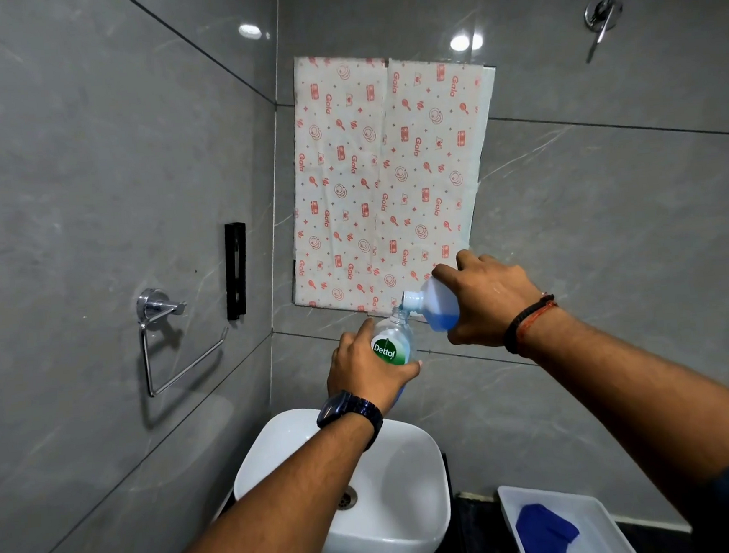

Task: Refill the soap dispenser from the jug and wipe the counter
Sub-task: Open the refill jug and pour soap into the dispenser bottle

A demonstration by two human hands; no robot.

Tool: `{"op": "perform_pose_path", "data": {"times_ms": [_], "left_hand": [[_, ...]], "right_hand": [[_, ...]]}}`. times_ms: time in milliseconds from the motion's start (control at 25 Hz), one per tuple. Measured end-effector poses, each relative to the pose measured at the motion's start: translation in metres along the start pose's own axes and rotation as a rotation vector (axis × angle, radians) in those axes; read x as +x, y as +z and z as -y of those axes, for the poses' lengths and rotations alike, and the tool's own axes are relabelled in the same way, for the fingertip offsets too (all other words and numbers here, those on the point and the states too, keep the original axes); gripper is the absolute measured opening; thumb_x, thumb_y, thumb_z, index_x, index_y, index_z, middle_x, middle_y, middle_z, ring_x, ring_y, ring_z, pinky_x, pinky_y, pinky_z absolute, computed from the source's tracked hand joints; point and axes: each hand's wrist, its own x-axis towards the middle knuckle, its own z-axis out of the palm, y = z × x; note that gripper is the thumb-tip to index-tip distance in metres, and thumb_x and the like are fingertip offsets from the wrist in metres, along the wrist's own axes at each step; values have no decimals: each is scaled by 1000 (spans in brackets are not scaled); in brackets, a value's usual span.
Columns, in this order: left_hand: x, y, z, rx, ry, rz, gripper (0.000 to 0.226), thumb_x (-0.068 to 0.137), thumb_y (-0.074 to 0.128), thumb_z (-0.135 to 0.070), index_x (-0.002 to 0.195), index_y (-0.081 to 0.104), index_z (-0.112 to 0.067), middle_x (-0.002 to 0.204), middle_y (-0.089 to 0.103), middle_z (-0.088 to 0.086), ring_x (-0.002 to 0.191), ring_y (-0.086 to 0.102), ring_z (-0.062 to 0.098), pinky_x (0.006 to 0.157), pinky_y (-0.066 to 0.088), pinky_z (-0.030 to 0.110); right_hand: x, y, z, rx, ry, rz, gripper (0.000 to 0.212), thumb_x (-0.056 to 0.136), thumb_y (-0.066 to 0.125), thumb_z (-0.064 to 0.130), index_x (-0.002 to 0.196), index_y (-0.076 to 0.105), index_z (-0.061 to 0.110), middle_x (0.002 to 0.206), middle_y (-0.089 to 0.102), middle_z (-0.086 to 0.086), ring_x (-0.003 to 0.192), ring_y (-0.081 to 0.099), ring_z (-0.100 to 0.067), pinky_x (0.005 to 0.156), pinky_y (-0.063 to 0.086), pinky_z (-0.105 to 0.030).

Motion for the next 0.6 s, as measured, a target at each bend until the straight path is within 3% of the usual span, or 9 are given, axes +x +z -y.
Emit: {"op": "perform_pose_path", "data": {"times_ms": [600], "left_hand": [[3,2,-2,-8,-18,20,87,52,77,-60,127,41,-32,114,54,0,90,46,14,66,45,27]], "right_hand": [[0,1,-3,0,8,9,76,61,77,45,124,38,27,113,52,-7,93,52,-24,66,55,-39]]}}
